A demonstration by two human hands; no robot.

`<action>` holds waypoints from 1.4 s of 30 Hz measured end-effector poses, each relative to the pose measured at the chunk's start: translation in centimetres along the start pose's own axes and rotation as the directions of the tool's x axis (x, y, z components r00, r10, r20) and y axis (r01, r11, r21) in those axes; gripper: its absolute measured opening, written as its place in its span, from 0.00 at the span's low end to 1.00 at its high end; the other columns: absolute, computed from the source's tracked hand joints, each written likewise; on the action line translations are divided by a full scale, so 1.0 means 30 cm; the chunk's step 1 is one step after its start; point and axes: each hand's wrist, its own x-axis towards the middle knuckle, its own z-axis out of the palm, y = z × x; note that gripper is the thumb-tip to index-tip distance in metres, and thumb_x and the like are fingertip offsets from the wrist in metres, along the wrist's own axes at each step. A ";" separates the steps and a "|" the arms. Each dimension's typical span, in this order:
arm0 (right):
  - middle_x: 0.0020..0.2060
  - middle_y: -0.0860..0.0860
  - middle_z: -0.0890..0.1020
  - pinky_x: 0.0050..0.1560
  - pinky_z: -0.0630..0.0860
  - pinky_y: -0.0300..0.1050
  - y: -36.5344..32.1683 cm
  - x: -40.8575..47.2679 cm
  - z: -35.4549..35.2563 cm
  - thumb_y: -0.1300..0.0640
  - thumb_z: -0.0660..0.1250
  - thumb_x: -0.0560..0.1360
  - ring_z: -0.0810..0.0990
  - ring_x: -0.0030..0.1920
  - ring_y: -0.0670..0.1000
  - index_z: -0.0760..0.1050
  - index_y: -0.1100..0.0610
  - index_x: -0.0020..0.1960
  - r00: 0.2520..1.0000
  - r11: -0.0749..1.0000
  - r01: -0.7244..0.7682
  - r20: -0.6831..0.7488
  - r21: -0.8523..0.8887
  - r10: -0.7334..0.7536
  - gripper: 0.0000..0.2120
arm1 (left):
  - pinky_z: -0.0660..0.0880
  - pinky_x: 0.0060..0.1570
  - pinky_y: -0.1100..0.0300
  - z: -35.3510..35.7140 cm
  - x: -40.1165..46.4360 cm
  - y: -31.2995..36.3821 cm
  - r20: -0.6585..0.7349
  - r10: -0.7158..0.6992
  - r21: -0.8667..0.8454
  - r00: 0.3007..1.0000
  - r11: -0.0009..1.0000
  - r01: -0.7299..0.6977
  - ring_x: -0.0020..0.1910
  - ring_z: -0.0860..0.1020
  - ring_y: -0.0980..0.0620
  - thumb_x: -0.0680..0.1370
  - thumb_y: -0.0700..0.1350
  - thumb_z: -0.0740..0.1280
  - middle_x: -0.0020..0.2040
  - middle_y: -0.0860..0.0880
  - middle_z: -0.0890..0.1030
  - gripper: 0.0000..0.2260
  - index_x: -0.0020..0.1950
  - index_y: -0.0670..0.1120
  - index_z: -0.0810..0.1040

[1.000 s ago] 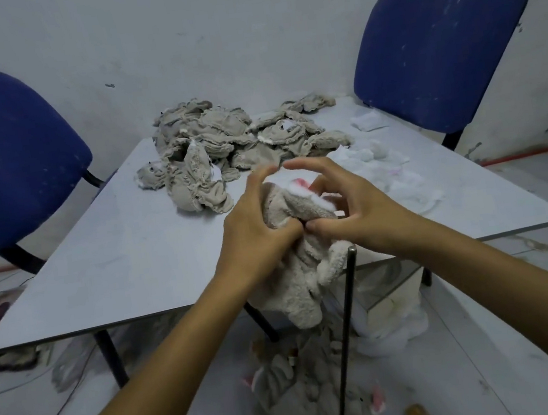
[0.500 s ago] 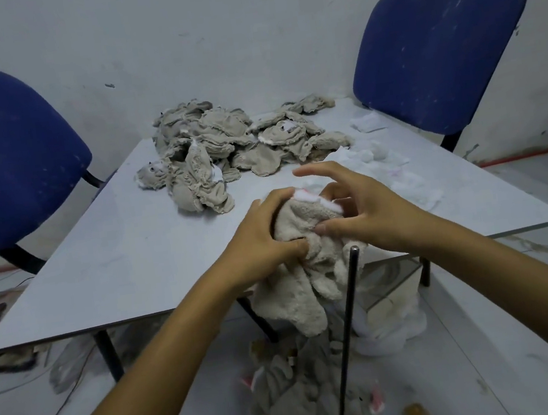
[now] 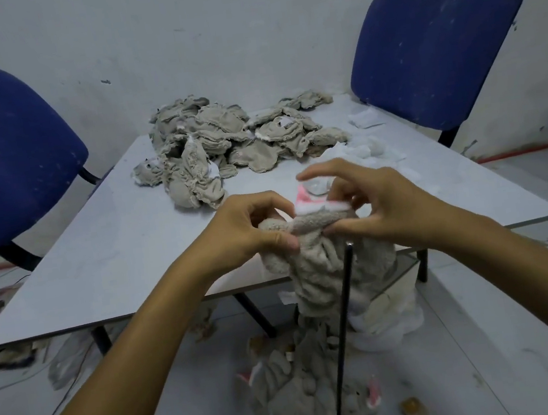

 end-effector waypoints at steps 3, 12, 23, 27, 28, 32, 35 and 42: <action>0.49 0.49 0.81 0.49 0.79 0.45 -0.004 -0.005 0.006 0.59 0.76 0.73 0.79 0.47 0.45 0.70 0.42 0.70 0.991 0.997 0.014 0.134 -0.073 -0.004 0.30 | 0.75 0.37 0.61 -0.003 -0.006 -0.001 0.087 -0.015 0.089 0.996 0.996 0.007 0.36 0.78 0.54 0.60 0.47 0.81 0.34 0.48 0.82 0.16 0.46 0.50 0.84; 0.45 0.49 0.80 0.43 0.76 0.38 -0.010 0.006 0.000 0.60 0.75 0.73 0.79 0.44 0.47 0.68 0.43 0.72 0.991 0.995 0.088 0.101 -0.052 -0.082 0.32 | 0.69 0.36 0.61 -0.015 -0.011 -0.013 0.094 -0.009 0.080 0.996 0.997 0.001 0.35 0.72 0.52 0.62 0.47 0.79 0.34 0.43 0.75 0.11 0.41 0.58 0.83; 0.36 0.57 0.74 0.42 0.77 0.56 -0.027 0.024 0.027 0.59 0.74 0.72 0.72 0.37 0.55 0.60 0.28 0.70 0.949 1.000 -0.025 0.313 -0.018 0.029 0.39 | 0.73 0.41 0.59 -0.015 -0.027 -0.037 0.062 -0.039 -0.013 0.997 0.999 0.040 0.39 0.74 0.52 0.64 0.47 0.79 0.38 0.46 0.77 0.09 0.43 0.52 0.85; 0.44 0.44 0.77 0.46 0.77 0.39 -0.018 0.031 -0.007 0.63 0.70 0.73 0.76 0.43 0.47 0.63 0.34 0.71 0.979 0.990 -0.015 0.202 0.139 -0.014 0.36 | 0.75 0.45 0.55 -0.010 -0.027 -0.031 0.032 -0.020 -0.125 0.999 0.992 0.024 0.43 0.76 0.48 0.65 0.44 0.79 0.42 0.41 0.78 0.09 0.42 0.53 0.85; 0.52 0.42 0.78 0.51 0.78 0.42 -0.019 0.031 -0.009 0.63 0.70 0.74 0.78 0.48 0.47 0.63 0.34 0.71 0.964 0.994 -0.040 0.266 0.102 0.012 0.35 | 0.75 0.46 0.53 -0.010 -0.029 -0.027 0.026 -0.025 -0.127 0.999 0.992 0.028 0.44 0.76 0.46 0.66 0.44 0.79 0.43 0.39 0.78 0.09 0.42 0.53 0.85; 0.55 0.36 0.76 0.46 0.77 0.34 -0.016 0.014 0.016 0.67 0.71 0.73 0.77 0.45 0.42 0.69 0.43 0.71 0.986 0.977 -0.023 0.169 0.212 -0.014 0.32 | 0.74 0.49 0.48 0.006 -0.034 -0.030 0.006 -0.039 -0.154 0.999 0.987 0.040 0.45 0.74 0.44 0.66 0.44 0.79 0.44 0.36 0.77 0.08 0.43 0.51 0.85; 0.54 0.42 0.79 0.48 0.77 0.35 -0.010 0.015 0.005 0.63 0.71 0.74 0.79 0.48 0.45 0.68 0.37 0.70 0.984 0.980 -0.047 0.177 0.196 0.012 0.31 | 0.73 0.50 0.45 -0.002 -0.035 -0.021 -0.040 -0.035 -0.211 0.999 0.977 0.025 0.45 0.74 0.42 0.66 0.44 0.79 0.45 0.30 0.75 0.08 0.43 0.51 0.84; 0.55 0.49 0.80 0.43 0.78 0.39 -0.008 0.000 0.011 0.61 0.70 0.73 0.79 0.49 0.51 0.70 0.37 0.69 0.993 0.985 -0.023 0.120 0.170 0.002 0.30 | 0.75 0.50 0.44 0.009 -0.036 -0.031 0.024 -0.025 -0.182 0.999 0.983 0.029 0.46 0.75 0.42 0.67 0.43 0.77 0.47 0.29 0.76 0.08 0.44 0.52 0.84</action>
